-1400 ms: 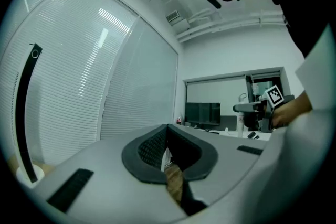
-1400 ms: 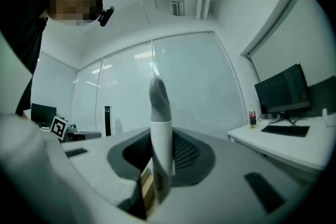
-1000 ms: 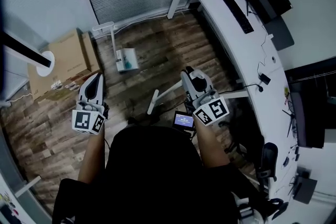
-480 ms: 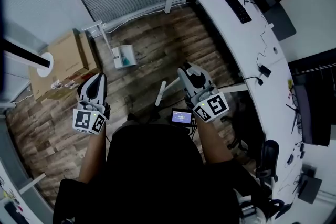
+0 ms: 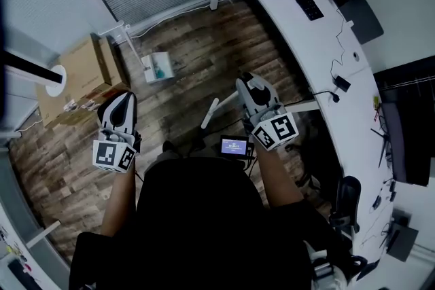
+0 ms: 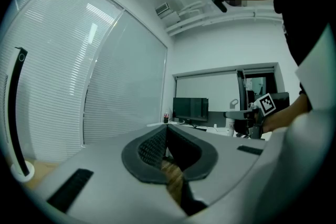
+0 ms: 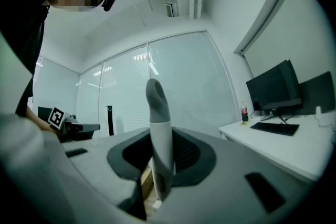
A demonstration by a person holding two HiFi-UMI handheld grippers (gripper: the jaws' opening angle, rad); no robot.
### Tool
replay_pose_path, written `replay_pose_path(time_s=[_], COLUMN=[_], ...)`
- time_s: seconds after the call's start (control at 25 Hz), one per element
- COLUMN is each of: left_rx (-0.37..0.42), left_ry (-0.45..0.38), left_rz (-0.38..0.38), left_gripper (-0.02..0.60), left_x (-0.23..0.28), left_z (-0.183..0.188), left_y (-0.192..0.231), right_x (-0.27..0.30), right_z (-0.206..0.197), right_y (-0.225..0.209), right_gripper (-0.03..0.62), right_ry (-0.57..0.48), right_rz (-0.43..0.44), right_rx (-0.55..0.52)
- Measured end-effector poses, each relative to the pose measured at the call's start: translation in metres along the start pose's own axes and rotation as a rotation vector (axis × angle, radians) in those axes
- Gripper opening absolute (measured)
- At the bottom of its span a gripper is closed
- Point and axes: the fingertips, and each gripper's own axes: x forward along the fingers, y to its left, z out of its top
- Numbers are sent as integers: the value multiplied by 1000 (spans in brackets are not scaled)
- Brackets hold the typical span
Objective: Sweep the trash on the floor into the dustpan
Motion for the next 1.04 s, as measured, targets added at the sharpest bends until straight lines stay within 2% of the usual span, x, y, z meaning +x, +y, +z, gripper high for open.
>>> replay_pose_path(time_s=[0.48,1.04], left_rx=[-10,-25], left_ry=[12,14], left_rz=[-16,5], left_gripper=[-5,-5], left_x=[3,5], left_z=[-3,-6], left_y=[-19,-26], right_x=[-11,-17], right_z=[-2,-5], right_y=[-9,-19], right_gripper=[81,81], right_ry=[-19,-36], right_rz=[1,-1], right_rx=[22,35])
